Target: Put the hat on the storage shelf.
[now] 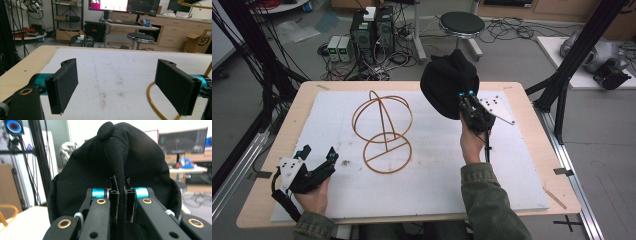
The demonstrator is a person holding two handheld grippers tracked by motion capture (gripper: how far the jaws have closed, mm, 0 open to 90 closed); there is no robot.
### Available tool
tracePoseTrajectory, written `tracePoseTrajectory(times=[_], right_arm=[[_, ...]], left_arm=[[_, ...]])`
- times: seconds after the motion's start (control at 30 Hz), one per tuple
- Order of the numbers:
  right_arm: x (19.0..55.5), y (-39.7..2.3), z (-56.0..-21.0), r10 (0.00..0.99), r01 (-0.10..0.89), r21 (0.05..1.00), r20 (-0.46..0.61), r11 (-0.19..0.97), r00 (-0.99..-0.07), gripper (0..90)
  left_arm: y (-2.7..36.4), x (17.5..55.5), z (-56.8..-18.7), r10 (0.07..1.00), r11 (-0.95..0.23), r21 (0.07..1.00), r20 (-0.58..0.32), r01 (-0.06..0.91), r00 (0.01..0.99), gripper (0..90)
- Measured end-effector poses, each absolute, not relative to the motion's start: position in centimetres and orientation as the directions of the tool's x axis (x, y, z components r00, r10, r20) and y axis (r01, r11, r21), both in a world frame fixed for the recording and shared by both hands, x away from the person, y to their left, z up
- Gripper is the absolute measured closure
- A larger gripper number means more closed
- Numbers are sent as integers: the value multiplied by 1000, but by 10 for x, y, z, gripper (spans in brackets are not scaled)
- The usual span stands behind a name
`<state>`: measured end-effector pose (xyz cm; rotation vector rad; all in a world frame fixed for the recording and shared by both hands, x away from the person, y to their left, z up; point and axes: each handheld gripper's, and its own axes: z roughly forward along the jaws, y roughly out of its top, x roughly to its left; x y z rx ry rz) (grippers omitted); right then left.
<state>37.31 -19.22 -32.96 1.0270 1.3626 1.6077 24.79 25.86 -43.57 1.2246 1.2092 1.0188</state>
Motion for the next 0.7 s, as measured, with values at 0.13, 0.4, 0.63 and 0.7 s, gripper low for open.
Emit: tracePoseTrajectory(times=[0.13,0.4,0.63,0.7], right_arm=[[371,-191,-317,916,-71,990,86,-124,-391,875],[365,-191,-306,902,-97,986,82,-135,-423,874],[357,-183,-292,869,-132,980,63,-146,-491,874],[351,-176,-286,850,-158,978,36,-139,-526,873]], left_arm=[[259,248,-436,987,102,993,-108,59,116,189],[259,247,-436,987,102,993,-109,60,116,189],[259,247,-436,987,102,993,-108,61,116,189],[258,247,-435,987,104,993,-110,58,118,189]])
